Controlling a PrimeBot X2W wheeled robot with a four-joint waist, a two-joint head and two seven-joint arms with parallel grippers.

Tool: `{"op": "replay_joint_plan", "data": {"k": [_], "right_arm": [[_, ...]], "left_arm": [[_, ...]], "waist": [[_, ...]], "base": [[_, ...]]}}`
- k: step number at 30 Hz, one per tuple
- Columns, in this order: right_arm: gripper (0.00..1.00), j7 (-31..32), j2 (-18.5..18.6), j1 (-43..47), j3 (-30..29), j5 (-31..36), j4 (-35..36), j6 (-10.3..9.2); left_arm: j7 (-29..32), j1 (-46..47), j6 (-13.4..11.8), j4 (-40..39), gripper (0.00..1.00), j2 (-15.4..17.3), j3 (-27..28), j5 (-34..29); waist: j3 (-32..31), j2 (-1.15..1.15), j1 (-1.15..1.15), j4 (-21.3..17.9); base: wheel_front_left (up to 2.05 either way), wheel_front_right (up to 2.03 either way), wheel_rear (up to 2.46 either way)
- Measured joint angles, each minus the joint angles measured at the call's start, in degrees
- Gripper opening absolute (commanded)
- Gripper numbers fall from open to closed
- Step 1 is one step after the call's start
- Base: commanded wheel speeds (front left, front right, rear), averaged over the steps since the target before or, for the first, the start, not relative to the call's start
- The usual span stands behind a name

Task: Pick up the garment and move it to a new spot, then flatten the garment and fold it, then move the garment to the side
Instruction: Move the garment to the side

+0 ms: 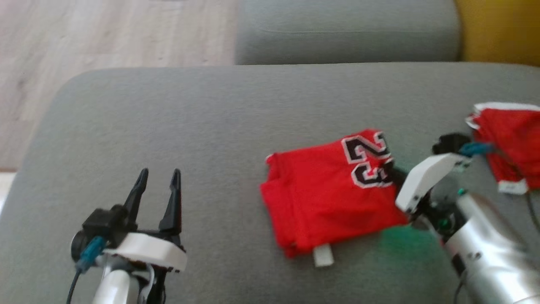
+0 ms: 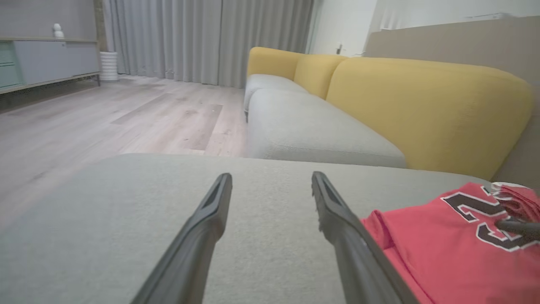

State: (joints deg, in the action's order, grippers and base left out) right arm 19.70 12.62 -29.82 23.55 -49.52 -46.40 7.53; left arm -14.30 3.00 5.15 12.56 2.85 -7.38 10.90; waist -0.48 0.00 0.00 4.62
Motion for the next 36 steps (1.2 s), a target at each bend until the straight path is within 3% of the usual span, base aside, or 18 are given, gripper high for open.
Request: {"op": "replay_joint_plan", "data": {"k": [10,21,30,36], "right_arm": [[0.00,-1.14,2.56,-1.17,0.16,-0.51,1.79,0.00],[0.00,-2.90,2.90,-1.16,0.13,-0.91,4.16,0.00],[0.00,-3.38,4.92,-2.20,0.01,-0.86,5.92,0.00],[0.00,-1.24,8.27,-12.95,-0.21,-0.80,6.14,0.00]], "left_arm": [[0.00,2.37,-0.32,0.54,1.00,-0.04,-6.64,2.45],[0.00,4.61,-0.93,1.10,1.00,-0.12,-9.10,2.30],[0.00,6.20,-1.15,1.86,1.00,-0.09,-9.39,1.16],[0.00,9.29,-1.03,2.01,1.00,0.21,-9.32,0.23]], "waist": [[0.74,0.00,0.00,-10.21],[2.91,0.00,0.00,-19.63],[6.45,0.00,0.00,-19.76],[10.78,0.00,0.00,-17.47]], "base": [[0.00,0.00,0.00],[0.00,0.00,0.00],[0.00,0.00,0.00],[0.00,0.00,0.00]]}}
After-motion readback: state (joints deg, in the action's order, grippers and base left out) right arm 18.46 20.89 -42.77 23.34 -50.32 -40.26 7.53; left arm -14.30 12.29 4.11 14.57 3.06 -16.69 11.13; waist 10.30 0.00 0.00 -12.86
